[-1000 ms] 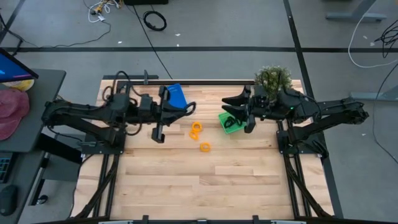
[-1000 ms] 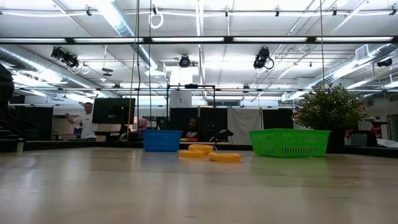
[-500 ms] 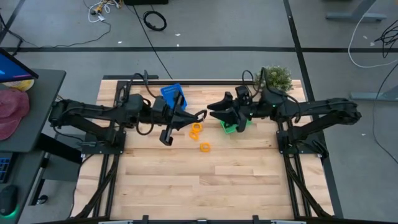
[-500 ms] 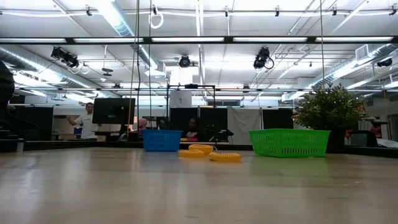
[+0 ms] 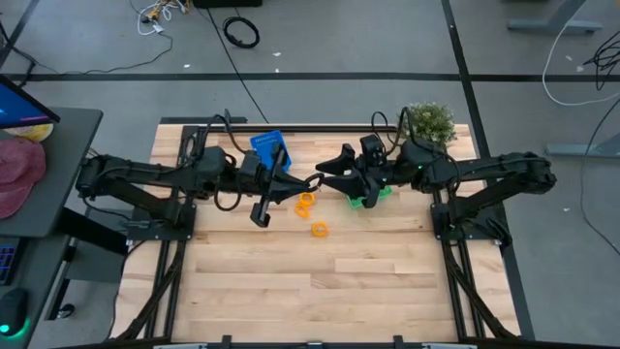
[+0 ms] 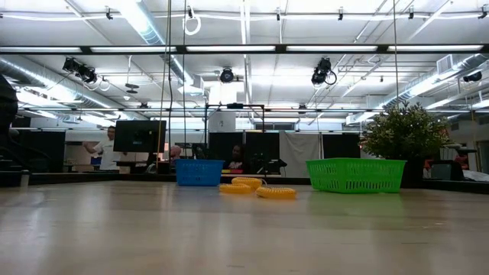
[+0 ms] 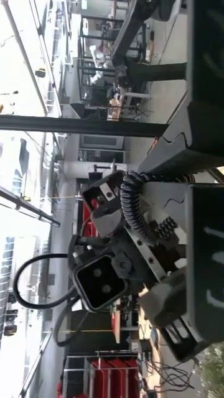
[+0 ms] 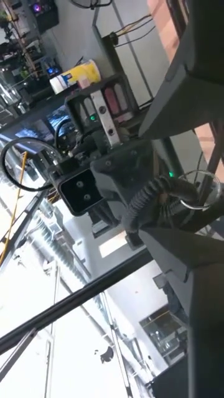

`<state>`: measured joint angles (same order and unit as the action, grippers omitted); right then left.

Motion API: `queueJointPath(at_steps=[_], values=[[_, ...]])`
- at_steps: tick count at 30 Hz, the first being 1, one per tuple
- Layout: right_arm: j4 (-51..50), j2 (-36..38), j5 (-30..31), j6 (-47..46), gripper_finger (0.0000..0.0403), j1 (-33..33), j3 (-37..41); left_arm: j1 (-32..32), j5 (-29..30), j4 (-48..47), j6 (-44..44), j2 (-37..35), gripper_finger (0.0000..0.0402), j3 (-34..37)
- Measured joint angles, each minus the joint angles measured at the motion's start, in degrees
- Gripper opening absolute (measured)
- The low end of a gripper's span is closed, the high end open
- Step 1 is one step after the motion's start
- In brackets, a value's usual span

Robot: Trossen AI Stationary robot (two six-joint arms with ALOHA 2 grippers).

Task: Sort spring keychains
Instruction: Put the black spring keychain into the green bin

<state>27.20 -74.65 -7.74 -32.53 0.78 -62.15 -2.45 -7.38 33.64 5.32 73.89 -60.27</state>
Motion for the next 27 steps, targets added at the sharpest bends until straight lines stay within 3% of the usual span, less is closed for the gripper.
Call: queueJointPath(at_steps=[6,16,22,27], values=[[0.17,0.00,-0.91,1.06,0.0180,0.00,0.00,0.06,1.19,-0.07,-0.02,0.00,0.0013,0.00],[0.22,0.00,-5.02,2.52,0.0024,0.00,0.02,0.15,2.66,-1.13,0.34,0.00,0.0018,0.00],[0.22,0.00,-5.83,2.39,0.0020,0.00,0.02,0.15,4.60,-1.83,1.55,0.00,0.0024,0.00],[0.04,0.41,-5.83,3.11,0.0015,0.00,0.04,0.04,4.59,-1.85,1.53,-0.03,0.0055,0.00]])
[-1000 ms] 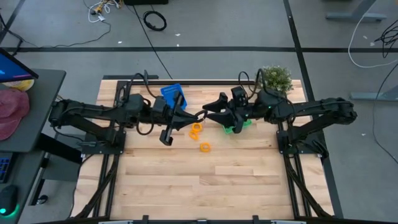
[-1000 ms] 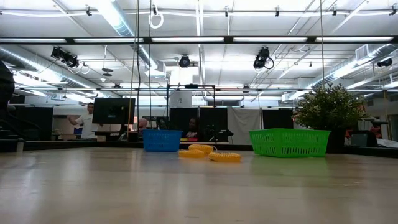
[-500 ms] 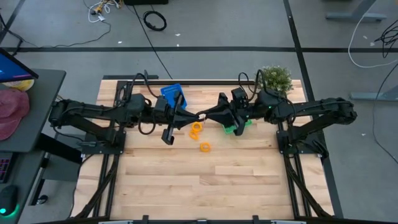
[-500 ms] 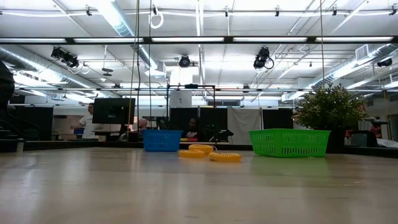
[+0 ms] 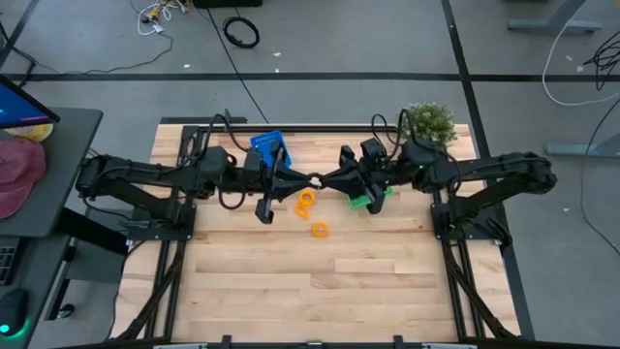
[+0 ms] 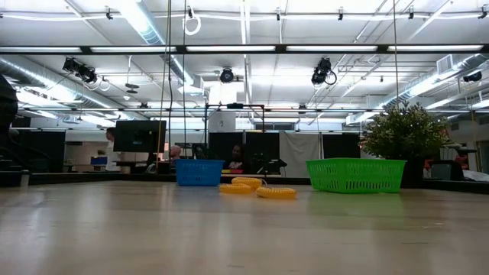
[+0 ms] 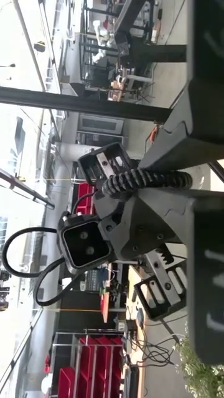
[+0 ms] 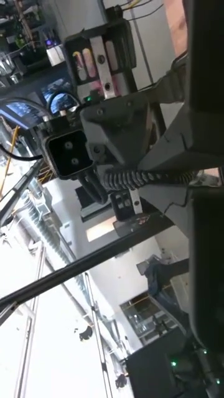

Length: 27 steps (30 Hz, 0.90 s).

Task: Sort spring keychains
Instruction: Put the black spring keychain into the green bin

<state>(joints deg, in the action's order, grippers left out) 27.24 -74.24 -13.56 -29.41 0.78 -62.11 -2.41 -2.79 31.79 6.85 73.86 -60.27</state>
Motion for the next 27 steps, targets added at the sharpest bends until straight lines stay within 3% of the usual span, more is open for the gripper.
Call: queueJointPath(at_steps=[7,15,21,27], values=[[-4.55,4.05,0.52,1.95,0.0012,0.02,0.02,-0.04,0.20,-2.17,0.01,-2.03,0.0135,0.04],[-21.90,13.93,4.85,3.33,0.0011,0.89,0.02,0.00,0.76,-12.29,0.02,-6.25,0.0222,0.00],[-35.53,22.47,13.07,3.28,0.0010,5.76,0.02,0.00,3.49,-20.83,1.53,-9.91,0.0238,-0.04],[-42.60,25.77,22.20,4.82,0.0010,9.03,0.02,-0.01,7.54,-22.48,1.46,-11.09,0.0233,-0.04]])
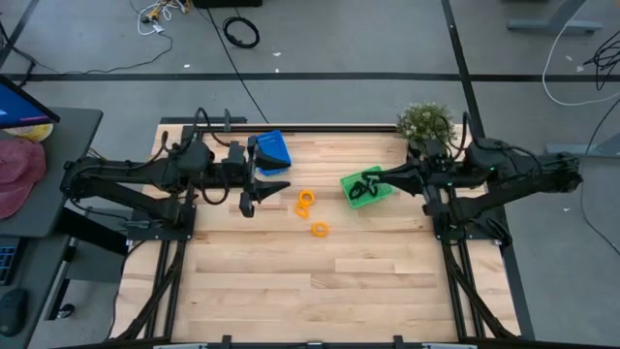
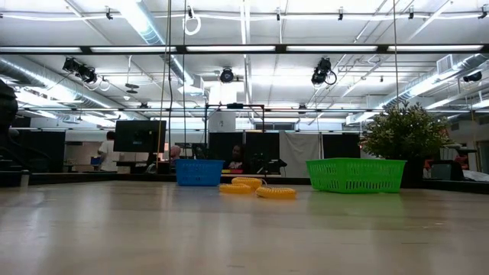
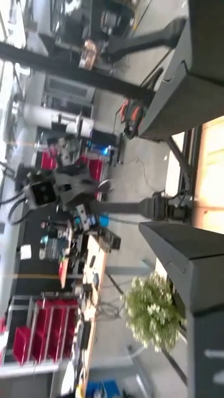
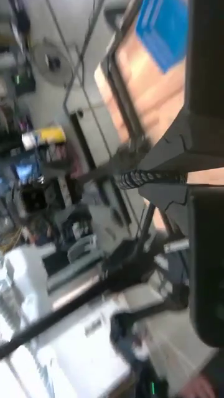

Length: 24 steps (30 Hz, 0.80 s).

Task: Sort spring keychains
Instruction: Put the black spring keychain into the green bin

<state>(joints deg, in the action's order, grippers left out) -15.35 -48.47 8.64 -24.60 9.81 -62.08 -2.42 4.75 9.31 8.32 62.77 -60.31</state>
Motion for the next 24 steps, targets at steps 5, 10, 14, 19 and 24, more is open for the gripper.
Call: queueJointPath(at_steps=[5,10,14,19,24], values=[[0.59,-2.21,14.02,0.15,0.0010,-1.29,-0.02,0.01,5.28,-0.34,-0.39,0.01,0.0226,0.00],[4.58,-7.67,22.37,-0.16,0.0010,-5.57,-0.19,0.01,9.11,-0.47,-2.02,0.01,0.0218,0.00],[-2.02,-14.03,22.30,-1.78,0.0010,-9.81,-6.28,0.01,9.20,-0.85,-2.12,0.01,0.0212,0.00],[-31.18,-23.70,20.40,-15.05,0.0010,-16.87,-20.83,0.01,9.18,-2.61,-2.10,0.01,0.0209,0.02],[-52.99,-30.94,10.18,-24.61,0.0010,-22.02,-26.83,0.01,9.18,-2.94,-2.09,0.01,0.0208,0.02]])
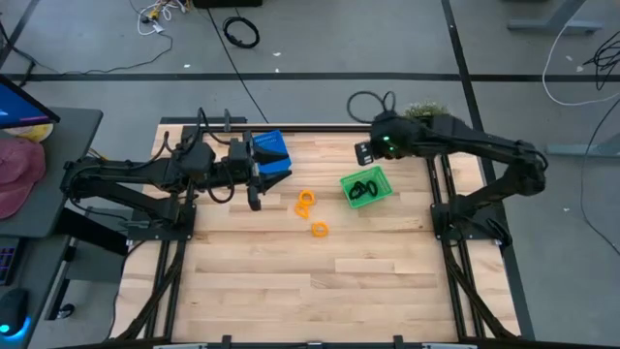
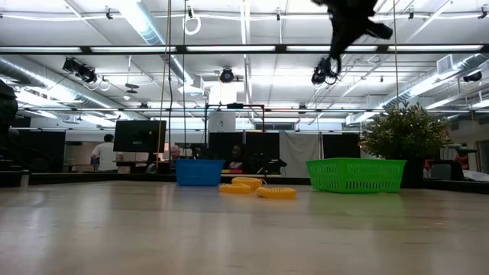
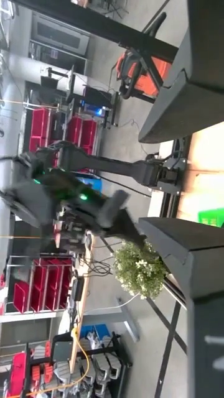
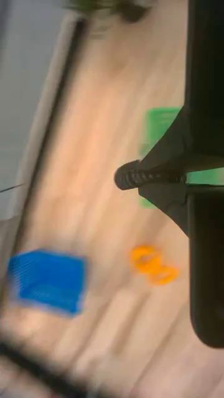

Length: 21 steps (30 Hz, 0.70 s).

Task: Sort spring keychains
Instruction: Put the black spring keychain into the green bin

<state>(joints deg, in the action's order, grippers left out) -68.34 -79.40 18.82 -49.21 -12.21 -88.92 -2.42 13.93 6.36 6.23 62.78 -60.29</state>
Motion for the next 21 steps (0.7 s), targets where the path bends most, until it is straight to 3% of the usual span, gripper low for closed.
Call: queueJointPath(at_steps=[10,21], values=[[-2.17,-6.38,-9.96,-1.36,0.0010,-1.90,7.65,0.00,-0.80,-2.32,0.17,0.04,0.0208,0.02],[7.80,-6.48,-13.95,-2.94,0.0010,-4.30,24.49,-0.02,-2.40,-2.90,0.53,0.04,0.0208,0.02]])
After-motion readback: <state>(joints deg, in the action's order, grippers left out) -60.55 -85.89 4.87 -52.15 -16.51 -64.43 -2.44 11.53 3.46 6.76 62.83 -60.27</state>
